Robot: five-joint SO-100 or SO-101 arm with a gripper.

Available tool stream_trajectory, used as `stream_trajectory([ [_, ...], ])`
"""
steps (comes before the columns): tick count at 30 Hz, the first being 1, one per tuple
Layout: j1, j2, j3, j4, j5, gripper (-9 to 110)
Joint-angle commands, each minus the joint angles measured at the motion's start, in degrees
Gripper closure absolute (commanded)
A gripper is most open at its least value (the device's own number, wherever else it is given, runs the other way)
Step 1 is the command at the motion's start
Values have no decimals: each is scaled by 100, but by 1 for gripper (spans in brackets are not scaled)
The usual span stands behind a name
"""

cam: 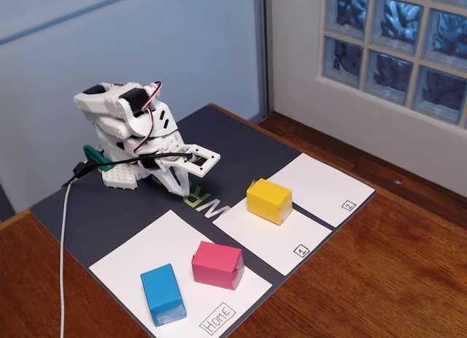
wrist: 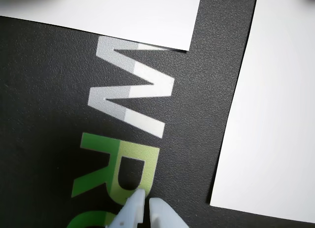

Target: Move box yellow to home

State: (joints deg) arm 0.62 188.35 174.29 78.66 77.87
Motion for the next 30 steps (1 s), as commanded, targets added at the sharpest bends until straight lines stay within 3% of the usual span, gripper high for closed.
stream_trajectory([
  [1,53,308,-18,369,-9,102],
  [25,255,299,-18,185,-316,102],
  [30,53,299,-211,-9,773,102],
])
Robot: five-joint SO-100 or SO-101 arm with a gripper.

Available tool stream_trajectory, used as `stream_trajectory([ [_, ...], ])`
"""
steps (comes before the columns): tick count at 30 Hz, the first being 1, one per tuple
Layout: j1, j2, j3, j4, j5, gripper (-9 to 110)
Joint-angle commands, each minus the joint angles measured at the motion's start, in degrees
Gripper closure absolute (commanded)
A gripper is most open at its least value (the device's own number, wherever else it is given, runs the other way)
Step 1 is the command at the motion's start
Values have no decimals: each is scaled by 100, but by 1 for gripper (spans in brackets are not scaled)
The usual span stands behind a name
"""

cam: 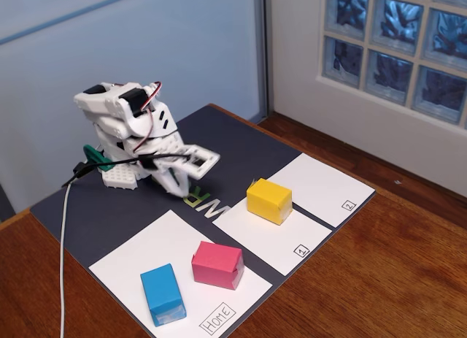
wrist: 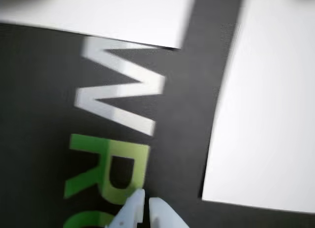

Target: Move box yellow to home

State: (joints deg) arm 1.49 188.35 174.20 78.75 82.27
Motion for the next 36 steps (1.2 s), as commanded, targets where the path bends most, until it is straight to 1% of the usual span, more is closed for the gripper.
stream_trajectory([
  [1,-97,211,-299,-149,413,102],
  [3,-149,-563,-694,-492,519,102],
  [5,-158,-1934,-1468,-729,545,102],
  [8,-220,-3393,-2751,-694,562,102],
  [11,-422,-3902,-3595,-703,738,102],
  [15,-773,-4518,-4808,-290,721,102],
  [19,-1336,-4746,-5563,-185,844,102],
  [25,-1951,-5335,-6583,325,1204,102],
  [30,-2162,-6144,-7400,457,1406,102],
  [36,-2118,-7383,-8350,475,1529,102],
])
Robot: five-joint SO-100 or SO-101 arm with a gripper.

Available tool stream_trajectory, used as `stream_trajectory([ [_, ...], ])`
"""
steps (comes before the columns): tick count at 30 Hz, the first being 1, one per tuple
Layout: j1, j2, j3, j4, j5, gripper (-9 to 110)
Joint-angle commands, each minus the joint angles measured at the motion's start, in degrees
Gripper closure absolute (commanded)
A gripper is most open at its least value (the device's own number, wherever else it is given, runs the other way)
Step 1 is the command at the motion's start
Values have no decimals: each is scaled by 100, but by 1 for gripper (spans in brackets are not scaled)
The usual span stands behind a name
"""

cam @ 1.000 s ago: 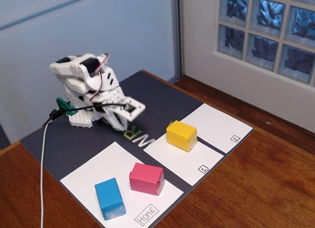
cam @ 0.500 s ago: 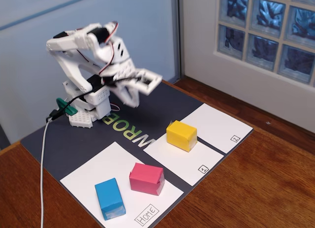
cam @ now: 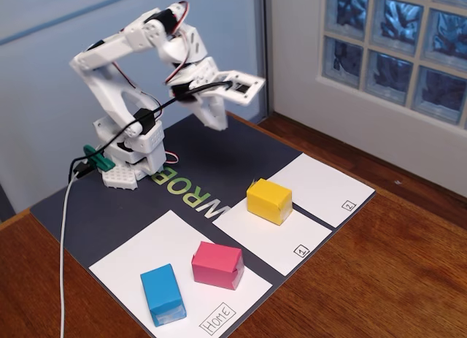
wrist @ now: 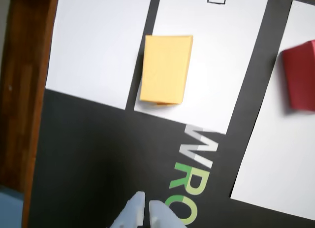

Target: Move box yellow to home

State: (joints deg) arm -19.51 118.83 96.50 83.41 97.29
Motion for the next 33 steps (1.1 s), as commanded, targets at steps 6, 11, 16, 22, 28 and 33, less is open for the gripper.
stream_trajectory([
  [6,26,-1652,-1512,-9,70,102],
  [11,18,-2522,-2021,-167,79,102],
  [16,70,-3226,-2136,-264,79,101],
  [22,70,-3621,-2127,-457,53,97],
  [28,-123,-3779,-2101,-861,-44,90],
  [33,-290,-3867,-2101,-1011,-53,86],
])
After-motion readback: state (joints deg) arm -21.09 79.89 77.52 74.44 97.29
